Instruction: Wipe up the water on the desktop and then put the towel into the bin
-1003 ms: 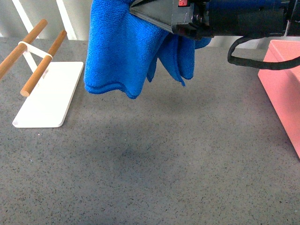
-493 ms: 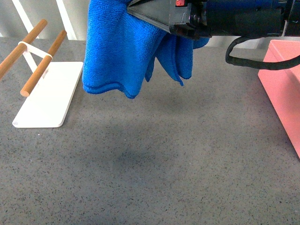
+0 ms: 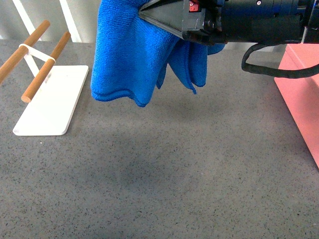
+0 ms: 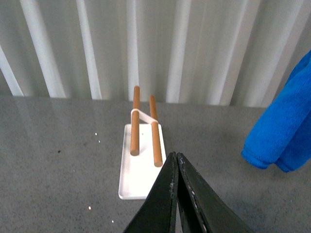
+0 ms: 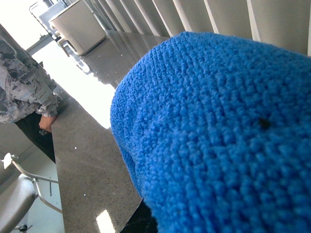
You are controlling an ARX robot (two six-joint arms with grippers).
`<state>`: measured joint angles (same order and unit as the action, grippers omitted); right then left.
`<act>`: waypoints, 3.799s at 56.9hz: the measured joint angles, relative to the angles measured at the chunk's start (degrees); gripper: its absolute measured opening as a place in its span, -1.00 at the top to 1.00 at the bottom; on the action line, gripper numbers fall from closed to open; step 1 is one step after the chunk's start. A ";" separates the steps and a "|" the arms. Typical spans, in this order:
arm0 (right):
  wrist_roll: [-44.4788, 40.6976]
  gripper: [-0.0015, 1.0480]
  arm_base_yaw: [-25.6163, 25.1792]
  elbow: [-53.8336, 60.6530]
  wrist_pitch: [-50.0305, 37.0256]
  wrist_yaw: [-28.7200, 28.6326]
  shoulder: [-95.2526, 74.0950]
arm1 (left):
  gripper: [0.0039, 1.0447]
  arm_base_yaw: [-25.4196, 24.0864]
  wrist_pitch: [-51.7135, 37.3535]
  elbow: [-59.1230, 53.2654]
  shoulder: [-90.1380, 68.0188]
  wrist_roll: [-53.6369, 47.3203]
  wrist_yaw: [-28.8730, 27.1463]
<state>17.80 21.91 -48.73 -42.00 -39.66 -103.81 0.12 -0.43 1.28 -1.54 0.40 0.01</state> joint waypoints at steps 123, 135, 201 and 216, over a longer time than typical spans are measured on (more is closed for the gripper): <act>-32.46 0.91 4.72 -53.33 64.52 35.95 -38.69 | -0.88 0.00 0.39 0.00 1.36 -0.11 -0.02; -31.93 0.91 2.27 -50.27 62.14 41.27 -32.57 | -0.88 0.00 0.39 0.02 1.36 -0.11 -0.02; -31.52 0.91 -21.31 -35.30 68.24 57.11 1.88 | -0.88 0.00 0.39 0.00 1.36 -0.13 -0.02; -32.17 0.91 -26.56 -30.69 69.13 55.21 4.26 | -0.88 0.00 0.39 0.00 1.36 -0.13 -0.02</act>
<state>-14.37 -4.64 -79.42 27.14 15.55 -99.55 0.12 -0.03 1.28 -0.19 0.27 -0.01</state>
